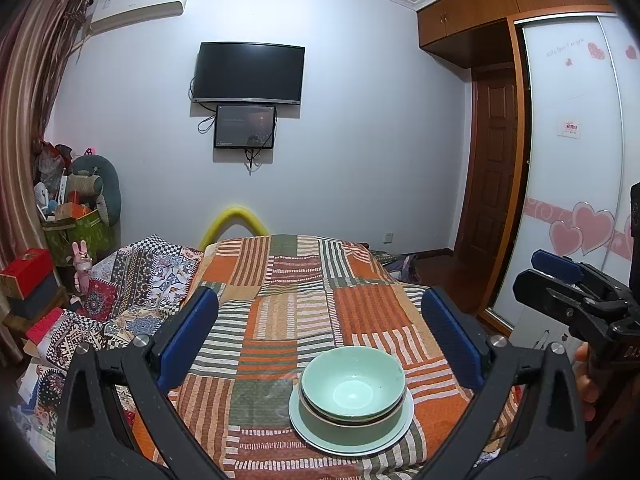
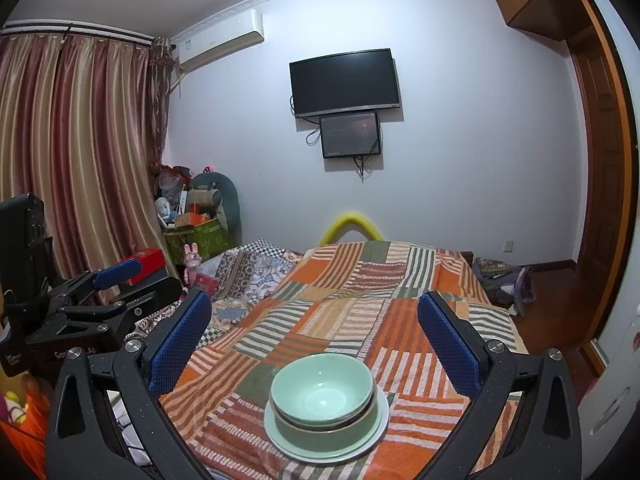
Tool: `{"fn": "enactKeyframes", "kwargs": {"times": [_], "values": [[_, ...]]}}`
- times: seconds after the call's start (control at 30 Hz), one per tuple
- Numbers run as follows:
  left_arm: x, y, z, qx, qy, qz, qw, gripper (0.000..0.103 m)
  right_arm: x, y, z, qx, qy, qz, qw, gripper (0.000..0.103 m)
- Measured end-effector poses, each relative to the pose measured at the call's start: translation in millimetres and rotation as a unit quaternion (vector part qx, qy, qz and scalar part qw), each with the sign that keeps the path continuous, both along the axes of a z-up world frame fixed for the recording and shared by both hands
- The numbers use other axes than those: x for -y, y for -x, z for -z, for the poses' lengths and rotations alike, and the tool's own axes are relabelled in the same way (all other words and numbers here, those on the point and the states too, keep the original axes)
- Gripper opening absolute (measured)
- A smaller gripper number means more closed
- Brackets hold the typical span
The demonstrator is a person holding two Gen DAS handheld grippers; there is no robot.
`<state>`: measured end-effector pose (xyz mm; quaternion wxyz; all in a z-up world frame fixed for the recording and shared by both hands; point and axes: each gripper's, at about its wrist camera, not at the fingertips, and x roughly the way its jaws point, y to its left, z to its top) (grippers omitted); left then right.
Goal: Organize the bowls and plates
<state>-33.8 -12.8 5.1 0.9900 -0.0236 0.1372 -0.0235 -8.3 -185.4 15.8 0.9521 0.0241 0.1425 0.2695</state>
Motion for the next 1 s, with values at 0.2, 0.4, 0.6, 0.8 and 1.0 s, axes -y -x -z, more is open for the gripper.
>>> {"fn": "enactKeyframes", "kwargs": {"times": [0.2, 0.4, 0.6, 0.8, 1.0], "values": [[0.9, -0.3, -0.3, 0.000, 0.000, 0.002, 1.0000, 0.103, 0.7, 0.9, -0.3, 0.000, -0.001, 0.000, 1.000, 0.103], [1.5, -0.7, -0.4, 0.000, 0.000, 0.002, 1.0000, 0.103, -0.2, 1.3, -1.7, 0.001, 0.000, 0.000, 1.000, 0.103], [3.2, -2.5, -0.4, -0.002, 0.001, 0.004, 1.0000, 0.103, -0.9, 1.8, -2.0, 0.001, 0.000, 0.000, 1.000, 0.103], [3.9, -2.6, 1.3, -0.001, 0.000, 0.006, 1.0000, 0.103, -3.1, 4.4, -2.5, 0.002, 0.000, -0.001, 1.000, 0.103], [4.0, -1.5, 2.0, -0.001, 0.001, 0.009, 1.0000, 0.103, -3.7, 6.7, -3.8, 0.003, -0.001, -0.001, 1.000, 0.103]]}}
